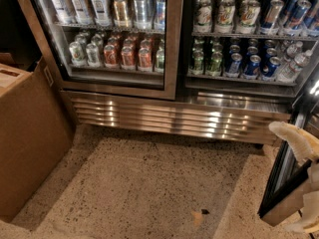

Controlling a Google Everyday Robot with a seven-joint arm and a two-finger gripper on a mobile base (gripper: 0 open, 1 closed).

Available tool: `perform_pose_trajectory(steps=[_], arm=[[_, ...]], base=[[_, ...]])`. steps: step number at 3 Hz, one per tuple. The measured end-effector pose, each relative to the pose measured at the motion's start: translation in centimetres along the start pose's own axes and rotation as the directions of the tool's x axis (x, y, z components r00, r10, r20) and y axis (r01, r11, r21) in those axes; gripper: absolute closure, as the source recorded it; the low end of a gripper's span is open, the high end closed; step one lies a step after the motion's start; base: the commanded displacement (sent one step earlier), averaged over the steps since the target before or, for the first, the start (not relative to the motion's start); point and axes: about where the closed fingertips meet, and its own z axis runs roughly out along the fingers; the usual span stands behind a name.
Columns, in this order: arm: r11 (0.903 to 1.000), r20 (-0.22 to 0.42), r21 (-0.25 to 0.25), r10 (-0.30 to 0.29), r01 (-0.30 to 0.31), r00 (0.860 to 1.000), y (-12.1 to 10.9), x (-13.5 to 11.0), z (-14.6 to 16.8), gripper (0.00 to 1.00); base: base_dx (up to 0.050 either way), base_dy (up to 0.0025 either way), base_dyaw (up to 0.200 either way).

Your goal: Open right fridge door

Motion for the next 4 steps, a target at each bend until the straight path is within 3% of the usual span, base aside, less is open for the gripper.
perform_pose_trajectory(steps=[1,2,3,4], arm=[[1.0,0.0,0.0,0.001,-0.001,1.0,0.0,0.0,0.0,0.0],[0.9999,0.007,0.013,0.009,-0.009,1.0,3.5,0.9,-2.1,0.0],[0.9996,0.018,0.015,0.025,-0.025,1.0,2.8,1.1,-2.1,0.0],[0.9996,0.018,0.015,0.025,-0.025,1.0,2.8,1.1,-2.1,0.0]], base=[[0.0,0.0,0.0],[0.0,0.0,0.0],[0.0,0.0,0.0],[-0.05,0.00006,0.0]])
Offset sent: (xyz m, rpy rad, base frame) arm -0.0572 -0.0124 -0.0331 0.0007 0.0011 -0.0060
